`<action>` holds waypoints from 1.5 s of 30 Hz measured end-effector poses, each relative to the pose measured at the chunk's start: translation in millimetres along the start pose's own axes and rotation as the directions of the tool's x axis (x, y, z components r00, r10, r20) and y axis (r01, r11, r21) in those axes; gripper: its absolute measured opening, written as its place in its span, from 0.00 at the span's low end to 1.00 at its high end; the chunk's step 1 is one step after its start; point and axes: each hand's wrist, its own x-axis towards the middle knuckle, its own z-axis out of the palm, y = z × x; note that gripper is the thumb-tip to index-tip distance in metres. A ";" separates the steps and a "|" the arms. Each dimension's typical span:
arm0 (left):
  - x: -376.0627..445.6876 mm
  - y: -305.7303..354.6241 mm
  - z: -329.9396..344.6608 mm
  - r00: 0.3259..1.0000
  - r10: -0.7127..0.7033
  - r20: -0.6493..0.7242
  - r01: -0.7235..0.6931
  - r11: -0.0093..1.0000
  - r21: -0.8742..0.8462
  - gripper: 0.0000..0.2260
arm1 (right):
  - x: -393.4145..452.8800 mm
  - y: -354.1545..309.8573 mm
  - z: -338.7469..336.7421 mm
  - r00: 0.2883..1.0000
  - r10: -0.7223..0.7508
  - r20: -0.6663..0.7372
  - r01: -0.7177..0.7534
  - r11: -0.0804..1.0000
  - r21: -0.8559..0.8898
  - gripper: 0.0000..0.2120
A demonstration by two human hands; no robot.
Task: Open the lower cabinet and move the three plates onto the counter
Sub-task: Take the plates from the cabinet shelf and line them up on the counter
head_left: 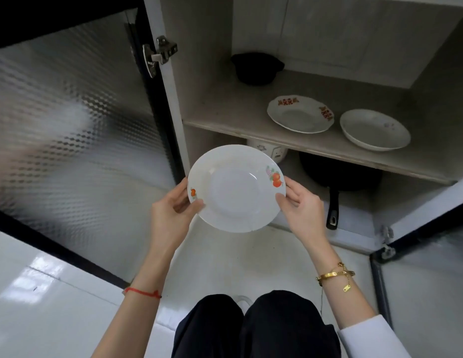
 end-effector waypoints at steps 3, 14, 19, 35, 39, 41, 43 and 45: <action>2.4 -0.3 3.0 0.999 -0.053 -0.010 0.052 0.999 -0.007 0.25 | 2.8 2.7 0.1 1.000 0.008 0.016 -0.008 1.000 -0.006 0.21; -16.7 119.9 -16.1 0.975 -0.214 -0.061 0.213 0.977 -0.014 0.24 | -3.7 -98.4 -36.2 0.994 0.089 0.071 -0.087 0.996 -0.024 0.22; -32.3 215.2 -36.0 0.969 -0.227 -0.101 0.230 0.973 0.023 0.24 | -12.8 -187.2 -69.6 0.992 0.077 0.097 -0.076 0.997 -0.010 0.24; -10.2 508.2 -30.8 0.979 -0.198 -0.043 0.200 0.979 0.038 0.25 | 34.3 -433.3 -210.7 0.995 0.087 0.042 -0.090 0.993 0.075 0.21; 10.7 540.9 -12.6 0.989 -0.148 -0.017 0.149 0.988 0.042 0.25 | 61.3 -457.0 -233.2 0.997 0.074 0.013 -0.075 0.992 0.098 0.21; 21.9 549.6 -4.7 0.993 -0.118 -0.005 0.118 0.992 0.054 0.25 | 75.1 -464.8 -241.2 0.998 0.062 -0.005 -0.062 0.993 0.103 0.21; 33.5 554.5 1.8 0.994 -0.106 0.003 0.106 0.993 0.060 0.25 | 88.3 -470.3 -246.8 0.998 0.064 -0.021 -0.061 0.993 0.098 0.21; 45.9 559.3 6.6 0.994 -0.106 -0.002 0.106 0.993 0.057 0.26 | 100.2 -475.1 -249.9 0.997 0.069 -0.033 -0.066 0.993 0.103 0.21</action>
